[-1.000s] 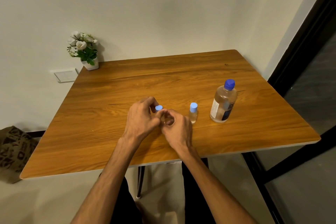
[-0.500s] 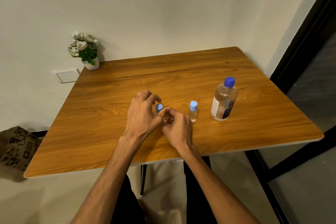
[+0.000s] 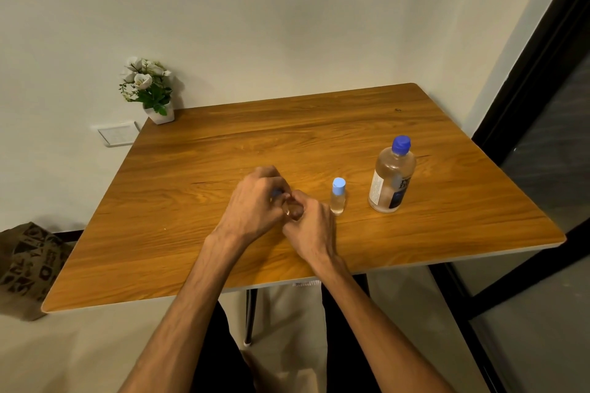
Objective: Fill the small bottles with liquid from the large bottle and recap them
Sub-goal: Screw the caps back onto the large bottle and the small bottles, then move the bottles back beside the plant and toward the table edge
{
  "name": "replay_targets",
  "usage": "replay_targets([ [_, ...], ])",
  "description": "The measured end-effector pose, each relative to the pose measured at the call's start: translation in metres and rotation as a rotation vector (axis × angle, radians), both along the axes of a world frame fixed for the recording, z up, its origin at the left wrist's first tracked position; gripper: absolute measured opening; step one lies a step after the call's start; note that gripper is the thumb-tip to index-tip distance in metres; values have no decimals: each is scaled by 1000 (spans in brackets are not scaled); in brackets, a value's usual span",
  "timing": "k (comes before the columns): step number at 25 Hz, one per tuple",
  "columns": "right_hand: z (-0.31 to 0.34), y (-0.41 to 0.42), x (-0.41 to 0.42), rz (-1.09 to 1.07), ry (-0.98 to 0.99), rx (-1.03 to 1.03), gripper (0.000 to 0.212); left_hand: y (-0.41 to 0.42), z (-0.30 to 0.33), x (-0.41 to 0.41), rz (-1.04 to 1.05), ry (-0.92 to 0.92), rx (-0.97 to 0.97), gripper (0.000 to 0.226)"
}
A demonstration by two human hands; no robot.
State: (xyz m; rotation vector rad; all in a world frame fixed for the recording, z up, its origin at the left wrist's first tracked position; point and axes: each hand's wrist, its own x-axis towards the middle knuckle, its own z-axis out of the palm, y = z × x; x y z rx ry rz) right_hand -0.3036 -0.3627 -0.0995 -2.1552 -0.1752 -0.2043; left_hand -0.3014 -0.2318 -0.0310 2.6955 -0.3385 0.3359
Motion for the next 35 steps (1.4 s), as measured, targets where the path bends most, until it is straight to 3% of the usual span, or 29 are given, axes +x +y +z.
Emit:
replay_targets([
  [4,2,-1,0,-14,1,-16,36,-2,-3,-4,66,-37,-78,25],
  [7,3,-2,1,8,28,-12,40,-3,-6,-3,97,-55,-141,22],
  [14,7,-17,-15,8,-17,14,54,-10,-10,-6,109,-82,-70,30],
  [18,15,-60,-35,-226,-299,182,19,-21,-4,-6,98,-183,-73,36],
  [20,23,-88,-37,-351,-374,265,12,-36,0,-6,62,-229,-83,34],
  [23,30,-128,-23,-508,-344,342,30,-70,5,-6,-12,-227,-130,33],
  [25,31,-150,-7,-550,-214,302,62,-91,8,-1,-29,-183,-151,36],
  [28,27,-168,14,-441,26,192,101,-109,5,10,4,-79,-81,56],
  [31,19,-168,26,-320,27,174,100,-113,0,20,50,49,8,68],
  [35,12,-167,32,-321,-44,181,81,-113,-6,27,63,85,-4,54],
])
